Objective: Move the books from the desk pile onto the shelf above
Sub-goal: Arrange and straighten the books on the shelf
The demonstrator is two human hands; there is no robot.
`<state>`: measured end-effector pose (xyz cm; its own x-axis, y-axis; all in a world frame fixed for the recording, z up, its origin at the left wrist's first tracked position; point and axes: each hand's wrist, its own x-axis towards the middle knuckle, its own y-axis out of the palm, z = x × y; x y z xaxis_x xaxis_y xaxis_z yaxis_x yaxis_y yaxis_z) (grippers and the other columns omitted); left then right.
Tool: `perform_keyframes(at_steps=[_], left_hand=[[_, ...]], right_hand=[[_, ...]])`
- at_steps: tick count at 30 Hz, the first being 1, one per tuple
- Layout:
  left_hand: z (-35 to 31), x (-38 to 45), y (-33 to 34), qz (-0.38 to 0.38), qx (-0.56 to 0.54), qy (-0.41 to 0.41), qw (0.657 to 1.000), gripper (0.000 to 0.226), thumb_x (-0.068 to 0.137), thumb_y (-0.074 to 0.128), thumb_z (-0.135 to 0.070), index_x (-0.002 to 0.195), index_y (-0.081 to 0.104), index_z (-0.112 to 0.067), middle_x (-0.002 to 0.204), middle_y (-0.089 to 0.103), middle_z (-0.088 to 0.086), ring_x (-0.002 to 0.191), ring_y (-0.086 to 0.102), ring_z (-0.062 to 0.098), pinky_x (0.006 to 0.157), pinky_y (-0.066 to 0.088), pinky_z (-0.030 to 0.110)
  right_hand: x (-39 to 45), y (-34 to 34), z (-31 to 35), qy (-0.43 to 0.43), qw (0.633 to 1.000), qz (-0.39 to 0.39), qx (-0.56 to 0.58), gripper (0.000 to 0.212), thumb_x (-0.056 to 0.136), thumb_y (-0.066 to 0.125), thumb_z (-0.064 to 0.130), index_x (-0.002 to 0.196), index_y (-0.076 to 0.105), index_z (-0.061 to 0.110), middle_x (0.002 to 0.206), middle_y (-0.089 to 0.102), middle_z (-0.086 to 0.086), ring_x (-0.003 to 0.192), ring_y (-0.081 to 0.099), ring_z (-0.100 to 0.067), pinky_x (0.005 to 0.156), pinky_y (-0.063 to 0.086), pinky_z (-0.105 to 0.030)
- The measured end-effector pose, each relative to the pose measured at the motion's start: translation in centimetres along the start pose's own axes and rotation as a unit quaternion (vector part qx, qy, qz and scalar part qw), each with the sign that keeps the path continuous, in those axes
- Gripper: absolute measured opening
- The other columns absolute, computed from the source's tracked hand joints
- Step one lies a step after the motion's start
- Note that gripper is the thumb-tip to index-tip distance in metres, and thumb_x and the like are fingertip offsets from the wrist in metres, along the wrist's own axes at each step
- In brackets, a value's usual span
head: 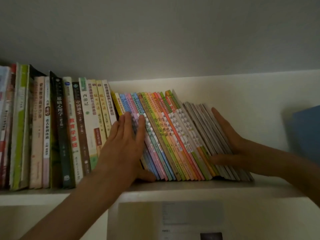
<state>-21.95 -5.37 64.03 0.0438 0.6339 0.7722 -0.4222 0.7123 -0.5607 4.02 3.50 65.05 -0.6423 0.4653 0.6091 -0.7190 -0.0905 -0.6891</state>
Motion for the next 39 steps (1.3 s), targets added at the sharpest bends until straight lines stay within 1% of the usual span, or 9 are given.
perform_keyframes(at_steps=[8,11,14,22,26,29,34,37,39], left_hand=[[-1.5,-1.0,-1.5,0.015,-0.107,0.035,0.994,0.117,0.075,0.047,-0.073,0.128,-0.041,-0.018,0.139,-0.046,0.012,0.131,-0.037,0.028,0.102,-0.021,0.039],[-4.8,-0.8,-1.5,-0.116,-0.141,0.083,0.980,0.076,0.085,0.019,-0.070,0.146,-0.007,-0.032,0.152,-0.023,0.001,0.140,-0.017,0.027,0.103,-0.017,0.045],[-6.7,0.1,-0.4,-0.124,-0.166,0.094,0.974,0.075,0.074,-0.009,-0.068,0.142,-0.012,-0.037,0.150,-0.024,-0.013,0.140,-0.024,0.020,0.101,-0.025,0.037],[-5.7,0.0,0.6,-0.102,-0.178,0.139,0.969,0.065,0.081,0.004,-0.059,0.144,0.003,-0.042,0.151,-0.015,-0.021,0.136,-0.032,0.013,0.106,-0.021,0.032],[-5.3,-1.6,-0.1,-0.100,-0.225,0.155,0.957,0.062,0.085,0.007,-0.053,0.145,0.017,-0.038,0.152,-0.002,-0.021,0.141,-0.009,0.005,0.106,-0.019,0.023],[-4.0,-4.7,0.2,-0.109,-0.244,0.155,0.951,0.054,0.092,0.023,-0.045,0.142,0.034,-0.029,0.152,0.020,-0.013,0.137,0.018,0.000,0.112,0.002,0.035],[1.2,-8.8,1.0,-0.139,-0.222,0.108,0.959,0.050,0.097,0.022,-0.049,0.136,0.044,-0.026,0.147,0.037,-0.005,0.136,0.032,0.014,0.106,0.029,0.048],[4.7,-9.5,1.6,-0.159,-0.220,0.050,0.961,0.048,0.097,0.029,-0.044,0.135,0.048,-0.022,0.145,0.042,0.003,0.132,0.040,0.022,0.100,0.041,0.054],[6.7,-9.3,1.8,-0.157,-0.218,-0.029,0.963,0.053,0.094,0.041,-0.048,0.141,0.040,-0.023,0.150,0.034,0.006,0.134,0.038,0.028,0.100,0.042,0.055]], right_hand=[[-1.4,0.9,0.3,0.051,0.992,-0.072,-0.087,0.122,0.053,0.054,0.087,0.139,-0.023,0.047,0.157,0.001,0.014,0.143,0.012,-0.008,0.117,0.019,-0.044],[-0.6,2.0,0.6,0.045,0.992,-0.115,-0.033,0.113,0.061,0.043,0.090,0.149,-0.003,0.036,0.154,0.023,0.008,0.137,0.032,-0.013,0.112,0.032,-0.045],[0.4,2.7,0.3,0.023,0.988,-0.154,-0.006,0.070,0.082,0.057,0.057,0.137,0.020,0.036,0.130,0.050,0.013,0.114,0.054,-0.007,0.100,0.047,-0.037],[0.6,2.6,0.1,-0.008,0.984,-0.175,-0.022,0.072,0.086,0.066,0.023,0.140,0.020,0.035,0.106,0.047,0.022,0.081,0.048,0.016,0.065,0.038,0.005],[0.3,2.5,1.0,0.015,0.989,-0.148,-0.020,0.091,0.078,0.066,0.047,0.147,0.009,0.028,0.142,0.037,0.002,0.124,0.043,-0.010,0.103,0.041,-0.028],[-0.8,3.2,1.6,0.062,0.970,-0.203,-0.118,0.099,0.078,0.056,0.062,0.150,-0.001,0.025,0.158,0.005,-0.006,0.144,0.007,-0.023,0.118,0.010,-0.042],[-3.3,8.4,5.4,-0.149,0.894,-0.325,-0.269,0.039,0.089,0.040,0.027,0.120,0.056,0.011,0.124,0.055,-0.011,0.110,0.051,-0.025,0.093,0.048,-0.043],[-1.6,12.4,7.5,-0.149,0.904,-0.270,-0.296,0.031,0.086,0.050,0.025,0.111,0.065,0.017,0.112,0.064,-0.005,0.092,0.064,-0.023,0.070,0.057,-0.036],[0.3,14.1,9.2,-0.106,0.908,-0.238,-0.327,0.045,0.087,0.055,0.034,0.131,0.053,0.024,0.129,0.054,-0.006,0.108,0.058,-0.024,0.081,0.052,-0.035]])
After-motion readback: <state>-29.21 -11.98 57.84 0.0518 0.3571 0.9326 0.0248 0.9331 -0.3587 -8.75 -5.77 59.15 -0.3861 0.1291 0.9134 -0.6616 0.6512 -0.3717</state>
